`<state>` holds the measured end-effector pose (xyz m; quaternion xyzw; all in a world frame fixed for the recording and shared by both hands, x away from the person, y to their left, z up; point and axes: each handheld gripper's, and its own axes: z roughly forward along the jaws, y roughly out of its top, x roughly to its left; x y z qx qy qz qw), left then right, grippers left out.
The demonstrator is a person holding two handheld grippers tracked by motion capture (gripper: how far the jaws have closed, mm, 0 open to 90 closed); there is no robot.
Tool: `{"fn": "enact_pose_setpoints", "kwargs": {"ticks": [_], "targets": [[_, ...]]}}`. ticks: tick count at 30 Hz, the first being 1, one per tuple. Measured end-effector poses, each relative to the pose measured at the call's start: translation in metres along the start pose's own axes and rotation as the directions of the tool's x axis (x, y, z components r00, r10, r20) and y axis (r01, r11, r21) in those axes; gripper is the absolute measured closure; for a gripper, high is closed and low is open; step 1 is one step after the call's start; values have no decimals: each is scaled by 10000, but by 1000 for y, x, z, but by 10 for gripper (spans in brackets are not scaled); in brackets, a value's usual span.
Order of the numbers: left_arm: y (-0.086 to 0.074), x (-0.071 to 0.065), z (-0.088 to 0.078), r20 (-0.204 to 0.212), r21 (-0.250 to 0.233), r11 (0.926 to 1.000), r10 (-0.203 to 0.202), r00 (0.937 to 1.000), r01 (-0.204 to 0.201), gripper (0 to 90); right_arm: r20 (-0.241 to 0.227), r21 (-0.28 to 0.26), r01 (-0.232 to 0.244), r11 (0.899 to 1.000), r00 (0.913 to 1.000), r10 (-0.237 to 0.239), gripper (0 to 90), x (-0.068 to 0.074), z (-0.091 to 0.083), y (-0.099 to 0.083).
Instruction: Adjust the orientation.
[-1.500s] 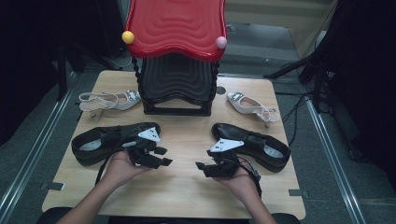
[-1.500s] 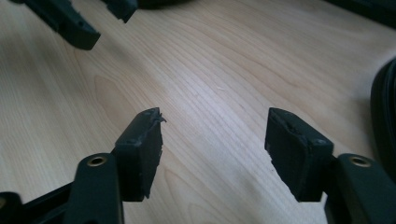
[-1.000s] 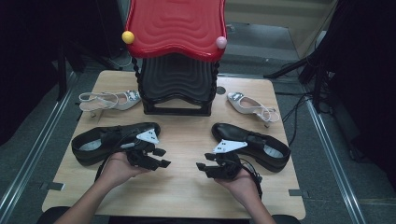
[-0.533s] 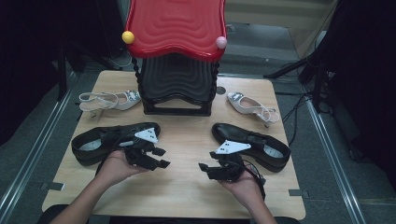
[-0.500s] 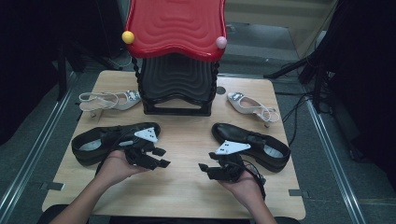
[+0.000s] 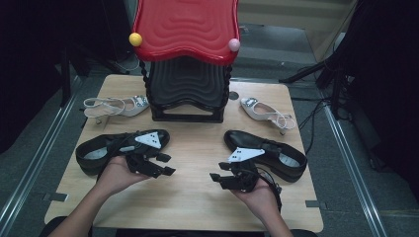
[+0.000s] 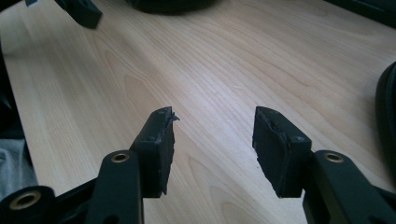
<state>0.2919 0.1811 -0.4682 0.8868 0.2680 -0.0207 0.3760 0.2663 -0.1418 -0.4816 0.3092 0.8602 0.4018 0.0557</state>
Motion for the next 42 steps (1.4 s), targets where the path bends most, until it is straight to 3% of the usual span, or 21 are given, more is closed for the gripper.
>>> {"fn": "enact_pose_setpoints", "kwargs": {"ticks": [4, 10, 15, 16, 21, 29, 30, 31, 33, 36, 42], "targets": [[-4, 2, -11, -274, -100, 9998, -164, 9995, 161, 496, -71, -57, 14, 10000, 10000, -15, 494, -2, 0, 3], [-11, 1, -26, -670, 266, 9994, -181, 9976, 199, 565, -103, 64, 79, 9999, 9999, -78, 458, -6, 7, 7], [-20, 4, -46, -1136, 156, 9993, -322, 9930, 341, 525, -141, 43, 280, 9996, 9995, -279, 447, -6, 10, 10], [-25, 5, -55, -1456, 42, 9990, -445, 9883, 456, 523, -216, 57, 347, 9994, 9992, -345, 452, -6, 11, 11], [-35, 9, -74, -1622, -59, 9975, -711, 9842, 711, 527, -406, 201, 490, 9986, 9980, -481, 460, -5, 17, 14], [-54, 18, -104, -2016, -493, 9898, -1410, 9693, 1337, 532, -489, 185, 636, 9978, 9968, -626, 453, -5, 21, 19], [-58, 19, -110, -2126, -604, 9874, -1557, 9646, 1461, 532, -502, 193, 650, 9977, 9967, -640, 452, -5, 23, 20], [-58, 19, -110, -2126, -604, 9874, -1557, 9646, 1461, 532, -502, 193, 650, 9977, 9967, -640, 452, -5, 23, 20], [-65, 21, -120, -2305, -685, 9847, -1717, 9578, 1600, 531, -556, 257, 586, 9980, 9968, -571, 452, -5, 25, 20], [-69, 22, -127, -2405, -727, 9824, -1844, 9530, 1718, 532, -589, 220, 571, 9981, 9967, -557, 450, -6, 26, 21], [-85, 35, -136, -2823, -541, 9716, -2361, 9298, 2303, 533, -636, 250, 533, 9983, 9966, -516, 450, -7, 29, 22]]}}
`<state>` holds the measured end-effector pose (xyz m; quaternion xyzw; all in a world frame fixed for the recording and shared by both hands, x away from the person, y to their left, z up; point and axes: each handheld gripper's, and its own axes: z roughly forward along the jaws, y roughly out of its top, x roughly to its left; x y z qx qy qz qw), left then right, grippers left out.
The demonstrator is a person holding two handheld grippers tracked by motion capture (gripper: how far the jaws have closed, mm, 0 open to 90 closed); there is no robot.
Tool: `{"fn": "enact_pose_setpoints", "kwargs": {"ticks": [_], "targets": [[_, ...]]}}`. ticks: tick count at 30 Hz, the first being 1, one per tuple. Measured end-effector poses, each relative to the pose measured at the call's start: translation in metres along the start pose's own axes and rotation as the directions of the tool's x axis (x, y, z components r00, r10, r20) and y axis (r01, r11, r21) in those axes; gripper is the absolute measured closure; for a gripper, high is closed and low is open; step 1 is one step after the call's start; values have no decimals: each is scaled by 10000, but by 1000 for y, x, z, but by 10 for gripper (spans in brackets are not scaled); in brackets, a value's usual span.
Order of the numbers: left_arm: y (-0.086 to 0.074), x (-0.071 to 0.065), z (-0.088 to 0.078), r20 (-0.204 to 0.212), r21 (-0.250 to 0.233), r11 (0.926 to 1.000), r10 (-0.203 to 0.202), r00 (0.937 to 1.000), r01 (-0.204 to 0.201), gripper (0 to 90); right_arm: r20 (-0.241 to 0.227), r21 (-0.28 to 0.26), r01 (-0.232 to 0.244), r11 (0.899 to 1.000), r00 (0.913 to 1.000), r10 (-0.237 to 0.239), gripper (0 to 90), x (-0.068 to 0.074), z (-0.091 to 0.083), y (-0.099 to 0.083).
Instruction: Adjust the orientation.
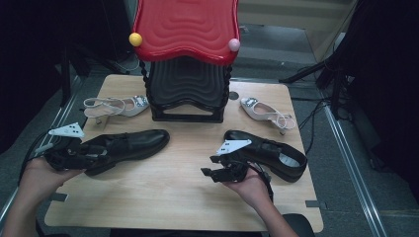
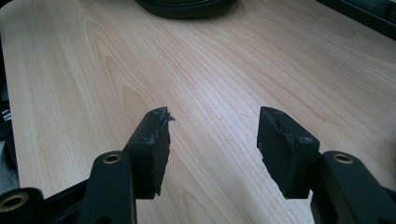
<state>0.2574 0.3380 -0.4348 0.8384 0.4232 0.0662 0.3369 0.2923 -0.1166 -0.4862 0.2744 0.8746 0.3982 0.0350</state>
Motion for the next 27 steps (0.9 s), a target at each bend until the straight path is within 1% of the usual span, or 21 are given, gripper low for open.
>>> {"fn": "enact_pose_setpoints", "kwargs": {"ticks": [2, 3, 4, 5, 6, 7, 8, 9, 11, 13, 15, 17, 18, 19, 20, 22, 23, 24, 25, 26, 27], "targets": [[-3, 5, 5, -157, 162, 9998, -89, 9998, 92, 529, 21, 61, 6, 10000, 10000, -6, 450, 1, 1, 0], [-3, 8, 8, -100, 234, 9996, -152, 9998, 155, 525, 23, 86, 69, 9999, 10000, -70, 450, 1, 1, 0], [-3, 11, 17, -55, 276, 9994, -185, 9998, 186, 524, 26, 108, 107, 9999, 9999, -108, 450, 1, 2, 0], [-3, 11, 17, -55, 276, 9994, -185, 9998, 186, 524, 15, 119, 132, 9998, 9999, -132, 450, 1, 2, 0], [-1, 13, 27, 92, 493, 9987, -115, 9999, 110, 523, 28, 140, 131, 9998, 9999, -132, 450, 1, 3, 0], [-1, 13, 27, 92, 493, 9987, -115, 9999, 110, 524, 28, 140, 131, 9998, 9999, -132, 450, 1, 3, 0], [0, 12, 32, 35, 600, 9982, -91, 10000, 89, 527, 40, 164, 132, 9998, 9999, -132, 450, 1, 3, 0], [3, 11, 36, 50, 623, 9981, 10, 10000, -13, 527, 30, 194, 129, 9997, 9999, -129, 450, 2, 3, 0], [8, 9, 43, 247, 642, 9975, 285, 9993, -300, 529, 54, 225, 146, 9996, 9999, -148, 450, 2, 4, 0], [12, 8, 51, 147, 759, 9961, 435, 9989, -445, 530, 66, 268, 177, 9995, 9998, -179, 450, 3, 4, -1], [16, 9, 58, 223, 852, 9949, 518, 9984, -535, 532, 90, 301, 209, 9993, 9997, -212, 450, 4, 3, -1], [20, 12, 64, 257, 844, 9946, 583, 9980, -603, 574, 166, 365, 276, 9990, 9995, -283, 450, 5, 3, -3], [21, 14, 64, 387, 823, 9951, 511, 9979, -541, 630, 207, 385, 285, 9989, 9994, -293, 450, 6, 2, -3], [21, 14, 64, 387, 823, 9951, 511, 9979, -541, 659, 207, 385, 285, 9989, 9994, -293, 450, 6, 2, -3], [22, 16, 64, 547, 754, 9963, 373, 9978, -414, 659, 216, 412, 285, 9987, 9993, -294, 450, 6, 1, -4], [22, 23, 63, 1093, 558, 9982, 142, 9939, -204, 736, 241, 297, 288, 9991, 9993, -296, 457, 7, -1, -7], [22, 23, 63, 1093, 558, 9982, 142, 9939, -204, 759, 209, 286, 206, 9994, 9996, -212, 457, 7, -2, -7], [23, 24, 63, 1211, 535, 9985, 77, 9926, -143, 759, 209, 286, 206, 9994, 9996, -212, 457, 7, -2, -7], [24, 24, 62, 1269, 548, 9983, 103, 9919, -173, 776, 240, 275, 152, 9995, 9996, -158, 457, 7, -2, -8], [25, 23, 63, 1373, 538, 9985, 54, 9905, -129, 799, 290, 161, 146, 9998, 9995, -151, 457, 7, -5, -9], [29, 19, 63, 1381, 609, 9981, 6, 9904, -91, 799, 277, 74, 128, 9999, 9995, -130, 457, 6, -6, -9]]}}
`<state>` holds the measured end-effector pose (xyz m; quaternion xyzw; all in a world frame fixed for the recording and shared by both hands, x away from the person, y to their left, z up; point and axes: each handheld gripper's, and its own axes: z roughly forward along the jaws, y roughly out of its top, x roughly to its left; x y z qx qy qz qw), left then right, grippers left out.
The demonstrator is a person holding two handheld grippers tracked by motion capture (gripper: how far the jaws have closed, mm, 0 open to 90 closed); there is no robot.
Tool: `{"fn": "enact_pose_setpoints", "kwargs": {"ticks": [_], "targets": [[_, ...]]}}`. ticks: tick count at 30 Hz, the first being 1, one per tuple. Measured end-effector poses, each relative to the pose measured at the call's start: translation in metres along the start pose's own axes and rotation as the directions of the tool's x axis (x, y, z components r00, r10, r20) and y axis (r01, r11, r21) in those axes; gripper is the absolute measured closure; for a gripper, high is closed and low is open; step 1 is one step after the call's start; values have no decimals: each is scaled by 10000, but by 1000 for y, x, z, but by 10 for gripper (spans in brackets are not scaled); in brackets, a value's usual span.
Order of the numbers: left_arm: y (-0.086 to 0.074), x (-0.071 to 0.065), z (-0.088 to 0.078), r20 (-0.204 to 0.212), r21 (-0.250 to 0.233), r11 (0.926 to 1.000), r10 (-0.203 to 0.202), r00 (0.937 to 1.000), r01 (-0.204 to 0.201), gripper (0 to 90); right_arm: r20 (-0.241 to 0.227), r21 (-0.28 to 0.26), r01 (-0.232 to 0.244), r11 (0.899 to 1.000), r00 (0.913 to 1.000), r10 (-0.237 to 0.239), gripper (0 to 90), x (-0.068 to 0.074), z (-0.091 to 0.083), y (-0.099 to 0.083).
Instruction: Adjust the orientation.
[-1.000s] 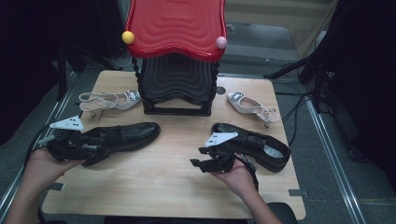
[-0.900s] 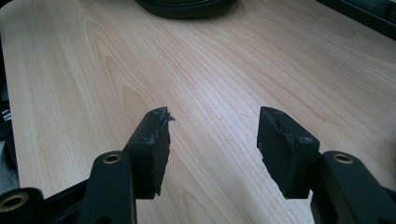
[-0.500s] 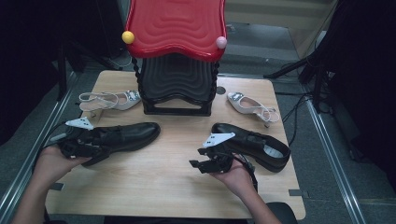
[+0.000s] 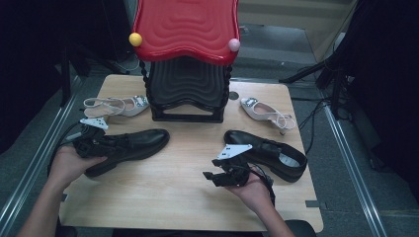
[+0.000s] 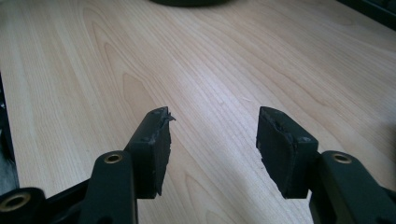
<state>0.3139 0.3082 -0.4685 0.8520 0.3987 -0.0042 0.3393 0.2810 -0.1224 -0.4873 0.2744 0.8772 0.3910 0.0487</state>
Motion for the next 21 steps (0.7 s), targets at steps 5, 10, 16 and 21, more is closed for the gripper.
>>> {"fn": "enact_pose_setpoints", "kwargs": {"ticks": [5, 10, 16, 21], "targets": [[11, -11, 4, 201, -70, 9997, 253, 9995, -252, 803, 106, -153, -103, 9998, 9999, 104, 458, -1, -4, -2], [27, -29, 12, 476, -266, 9977, 640, 9968, -628, 801, 193, -237, -265, 9994, 9995, 269, 459, -2, -9, -6], [47, -55, 31, 673, -39, 9930, 1181, 9907, -1182, 799, 415, -323, -501, 9982, 9978, 514, 453, -1, -16, -14], [57, -74, 47, 962, 37, 9898, 1411, 9853, -1421, 798, 552, -404, -602, 9974, 9965, 624, 448, -1, -21, -18]]}}
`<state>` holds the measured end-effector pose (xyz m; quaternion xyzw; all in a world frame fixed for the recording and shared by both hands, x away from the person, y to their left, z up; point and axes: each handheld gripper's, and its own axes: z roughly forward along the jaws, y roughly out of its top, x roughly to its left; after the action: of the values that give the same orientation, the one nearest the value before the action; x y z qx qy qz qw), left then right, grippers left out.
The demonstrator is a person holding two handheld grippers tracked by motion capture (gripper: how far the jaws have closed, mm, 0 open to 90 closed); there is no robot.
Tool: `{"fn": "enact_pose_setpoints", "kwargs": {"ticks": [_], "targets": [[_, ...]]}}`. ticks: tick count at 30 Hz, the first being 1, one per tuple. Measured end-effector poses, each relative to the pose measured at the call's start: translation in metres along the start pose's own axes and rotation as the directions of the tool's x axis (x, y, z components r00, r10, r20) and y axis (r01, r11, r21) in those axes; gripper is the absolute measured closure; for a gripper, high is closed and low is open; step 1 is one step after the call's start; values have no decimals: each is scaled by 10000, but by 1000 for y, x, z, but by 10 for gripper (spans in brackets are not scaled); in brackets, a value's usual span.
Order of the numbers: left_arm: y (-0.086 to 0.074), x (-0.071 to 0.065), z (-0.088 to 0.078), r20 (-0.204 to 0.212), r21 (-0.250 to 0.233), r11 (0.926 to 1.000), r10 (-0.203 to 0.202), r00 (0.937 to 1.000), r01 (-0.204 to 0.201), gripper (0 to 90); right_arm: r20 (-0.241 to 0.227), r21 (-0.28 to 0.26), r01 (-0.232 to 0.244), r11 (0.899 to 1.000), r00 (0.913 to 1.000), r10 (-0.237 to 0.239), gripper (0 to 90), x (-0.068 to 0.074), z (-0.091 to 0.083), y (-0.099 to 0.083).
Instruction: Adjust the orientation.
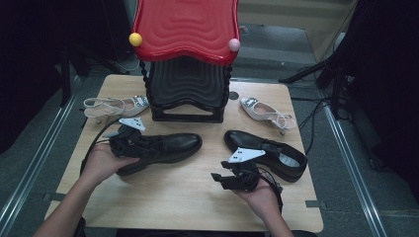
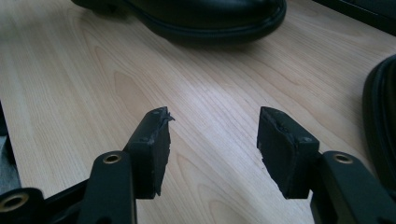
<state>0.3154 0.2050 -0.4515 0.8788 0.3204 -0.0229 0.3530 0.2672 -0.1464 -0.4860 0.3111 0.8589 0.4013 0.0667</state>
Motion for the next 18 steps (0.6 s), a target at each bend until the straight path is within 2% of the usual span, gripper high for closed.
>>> {"fn": "enact_pose_setpoints", "kwargs": {"ticks": [3, 7, 8, 9, 10, 13, 15, 18], "targets": [[7, -12, 11, 45, 35, 9997, 255, 9997, -256, 798, 136, -47, -143, 9999, 9998, 144, 445, 0, -4, -3], [10, -21, 17, 150, -95, 9995, 308, 9994, -306, 799, 202, -125, -207, 9997, 9996, 210, 445, -1, -6, -4], [11, -24, 20, 294, -88, 9996, 276, 9992, -273, 799, 218, -133, -224, 9997, 9995, 227, 445, -1, -6, -5], [13, -27, 23, 285, -76, 9995, 295, 9992, -293, 793, 232, -153, -253, 9996, 9994, 256, 445, -1, -6, -5], [14, -32, 31, 300, -129, 9998, 153, 9994, -149, 791, 239, -167, -271, 9995, 9993, 275, 445, -1, -7, -6], [14, -36, 37, 310, -104, 9999, 95, 9995, -92, 786, 248, -196, -296, 9994, 9992, 301, 445, -1, -6, -5], [14, -42, 48, 241, 38, 9999, 115, 9996, -116, 786, 236, -174, -350, 9992, 9991, 354, 445, -1, -5, -5], [13, -44, 53, 234, 131, 9997, 186, 9996, -189, 777, 240, -162, -324, 9993, 9992, 327, 445, -2, -3, -4]]}}
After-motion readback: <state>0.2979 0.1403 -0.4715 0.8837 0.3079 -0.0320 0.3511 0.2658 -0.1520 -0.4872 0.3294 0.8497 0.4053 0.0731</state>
